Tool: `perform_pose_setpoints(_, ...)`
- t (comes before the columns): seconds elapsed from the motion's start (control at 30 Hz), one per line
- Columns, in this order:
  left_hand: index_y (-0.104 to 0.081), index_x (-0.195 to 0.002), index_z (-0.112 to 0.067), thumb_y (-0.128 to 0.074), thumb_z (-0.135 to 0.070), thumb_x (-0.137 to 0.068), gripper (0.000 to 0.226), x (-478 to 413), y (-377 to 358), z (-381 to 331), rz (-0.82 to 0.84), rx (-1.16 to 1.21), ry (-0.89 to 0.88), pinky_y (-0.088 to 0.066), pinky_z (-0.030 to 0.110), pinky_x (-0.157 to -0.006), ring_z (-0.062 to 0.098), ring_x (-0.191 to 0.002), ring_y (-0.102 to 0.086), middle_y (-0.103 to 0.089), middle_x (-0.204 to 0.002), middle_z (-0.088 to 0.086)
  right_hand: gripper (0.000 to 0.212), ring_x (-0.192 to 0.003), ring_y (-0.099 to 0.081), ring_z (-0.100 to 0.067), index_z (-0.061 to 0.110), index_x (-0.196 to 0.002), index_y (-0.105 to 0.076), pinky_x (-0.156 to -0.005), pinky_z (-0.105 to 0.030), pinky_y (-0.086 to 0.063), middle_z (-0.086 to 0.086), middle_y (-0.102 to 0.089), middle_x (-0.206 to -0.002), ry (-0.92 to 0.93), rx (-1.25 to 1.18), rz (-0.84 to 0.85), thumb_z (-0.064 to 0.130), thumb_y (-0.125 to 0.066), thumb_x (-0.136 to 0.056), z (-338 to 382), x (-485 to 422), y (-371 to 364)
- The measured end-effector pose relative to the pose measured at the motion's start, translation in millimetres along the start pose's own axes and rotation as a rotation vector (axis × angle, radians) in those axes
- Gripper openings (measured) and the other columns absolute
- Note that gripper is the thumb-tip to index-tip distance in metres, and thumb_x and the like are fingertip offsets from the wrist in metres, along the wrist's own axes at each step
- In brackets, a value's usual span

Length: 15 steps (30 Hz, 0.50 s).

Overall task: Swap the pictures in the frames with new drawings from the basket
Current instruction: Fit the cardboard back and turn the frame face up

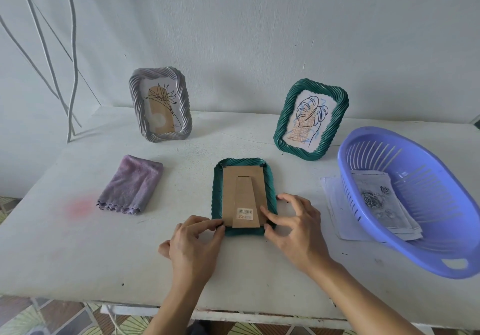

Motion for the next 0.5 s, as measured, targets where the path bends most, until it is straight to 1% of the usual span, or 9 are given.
perform_pose_setpoints(0.1, -0.075, -0.073, -0.048, -0.077, -0.040, -0.081, 0.011, -4, 1, -3, 0.019, -0.008, -0.050, -0.018, 0.036, -0.073, 0.001, -0.083, -0.053, -0.063, -0.080, -0.028, 0.035, -0.121, -0.046, -0.014, 0.047, -0.108, -0.072, -0.097, -0.034, -0.034, 0.010, -0.055, -0.126, -0.001, 0.006, -0.003, 0.052, -0.055, -0.078, -1, 0, -1)
perform_pose_setpoints(0.3, -0.073, -0.070, -0.050, -0.078, -0.040, -0.080, 0.015, -9, 2, -6, 0.065, -0.013, -0.104, -0.024, 0.039, -0.076, 0.002, -0.083, -0.055, -0.065, -0.078, -0.027, 0.035, -0.122, -0.045, -0.014, 0.047, -0.110, -0.071, -0.098, -0.032, -0.031, 0.009, -0.054, -0.126, 0.002, 0.001, -0.001, 0.052, -0.056, -0.079, -1, 0, 0)
perform_pose_setpoints(0.4, -0.070, -0.068, -0.054, -0.077, -0.044, -0.079, 0.017, -12, 2, -6, 0.104, -0.009, -0.091, -0.024, 0.037, -0.077, -0.001, -0.082, -0.052, -0.065, -0.079, -0.029, 0.036, -0.124, -0.043, -0.011, 0.049, -0.113, -0.069, -0.101, -0.031, -0.028, 0.010, -0.052, -0.128, 0.001, -0.022, 0.018, 0.053, -0.056, -0.079, -1, 0, 0)
perform_pose_setpoints(0.5, -0.070, -0.067, -0.052, -0.079, -0.044, -0.077, 0.016, -17, 2, -6, 0.140, 0.014, -0.062, -0.025, 0.035, -0.077, -0.009, -0.086, -0.050, -0.062, -0.083, -0.038, 0.037, -0.126, -0.041, -0.007, 0.053, -0.114, -0.067, -0.103, -0.031, -0.027, 0.014, -0.050, -0.129, -0.024, -0.072, 0.040, 0.055, -0.057, -0.079, -3, -1, -1)
Point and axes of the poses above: each hand's wrist, its own x-axis away from the middle knuckle, its own y-axis out of the back of the hand, z = x × y, the point moved 10 cm from there along -x, towards the middle knuckle
